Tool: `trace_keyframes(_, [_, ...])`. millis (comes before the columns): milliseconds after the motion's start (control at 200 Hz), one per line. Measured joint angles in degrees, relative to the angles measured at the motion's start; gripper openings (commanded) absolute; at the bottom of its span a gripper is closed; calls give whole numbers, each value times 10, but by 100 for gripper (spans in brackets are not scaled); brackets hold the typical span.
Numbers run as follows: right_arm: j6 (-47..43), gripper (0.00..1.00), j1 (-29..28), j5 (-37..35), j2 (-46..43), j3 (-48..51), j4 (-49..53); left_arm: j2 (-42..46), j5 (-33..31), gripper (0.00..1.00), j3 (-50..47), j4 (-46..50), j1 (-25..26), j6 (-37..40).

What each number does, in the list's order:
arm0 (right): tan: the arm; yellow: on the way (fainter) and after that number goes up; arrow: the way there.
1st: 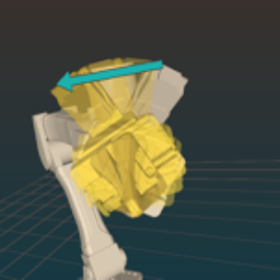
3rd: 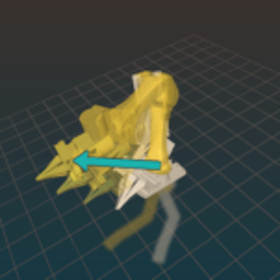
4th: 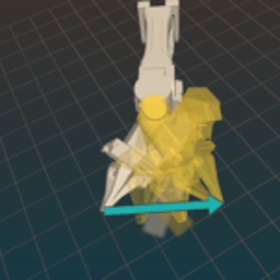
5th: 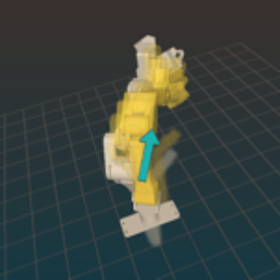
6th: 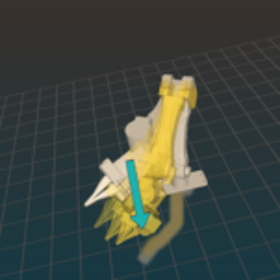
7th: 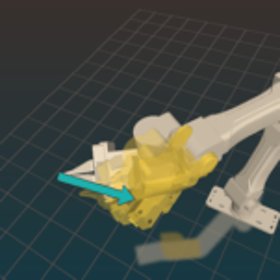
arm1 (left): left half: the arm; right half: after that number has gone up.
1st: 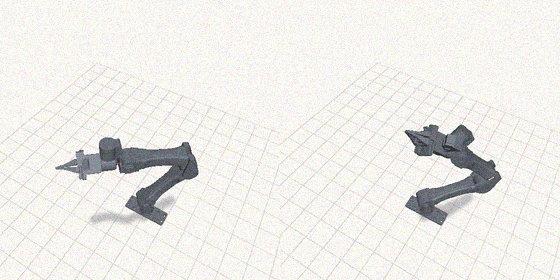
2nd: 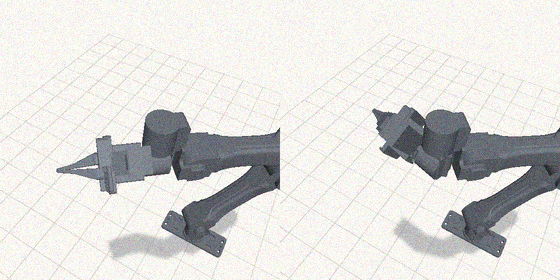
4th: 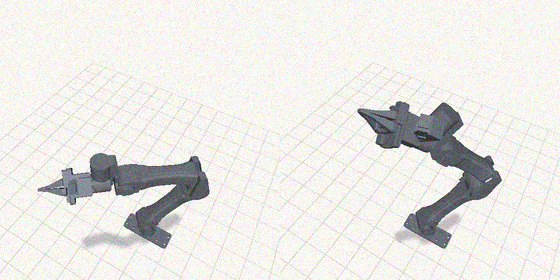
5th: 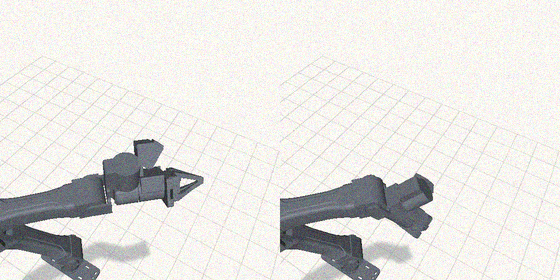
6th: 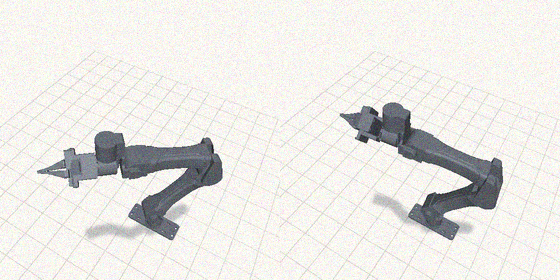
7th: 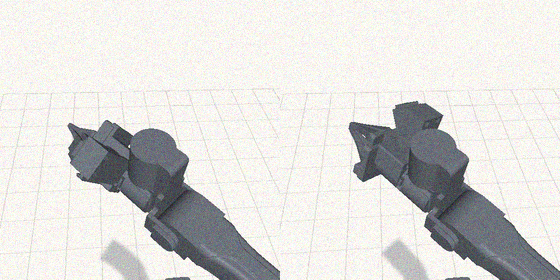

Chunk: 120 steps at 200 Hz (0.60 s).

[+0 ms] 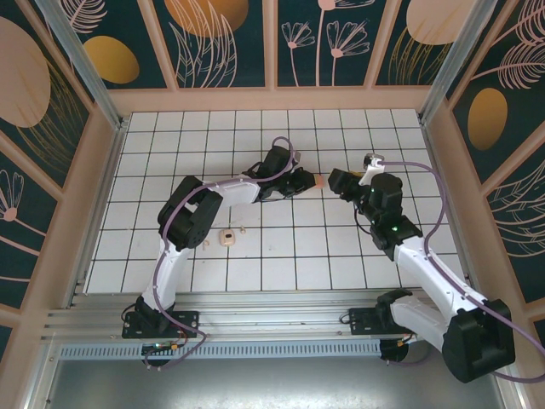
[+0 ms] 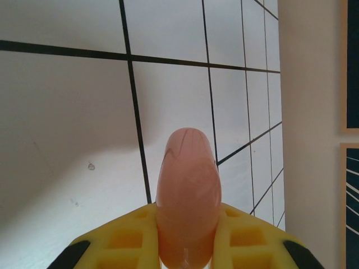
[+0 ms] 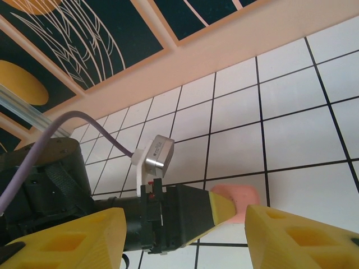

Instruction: Insert the wireless bluetooth earbuds into the charging case

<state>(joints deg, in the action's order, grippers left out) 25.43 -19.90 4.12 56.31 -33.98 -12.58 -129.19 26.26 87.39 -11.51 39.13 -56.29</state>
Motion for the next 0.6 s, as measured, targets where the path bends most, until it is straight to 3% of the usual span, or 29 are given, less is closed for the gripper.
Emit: trace_keyframes(601, [1, 59, 0, 0, -17, 5, 0, -11, -22, 21, 0, 37, 0, -6])
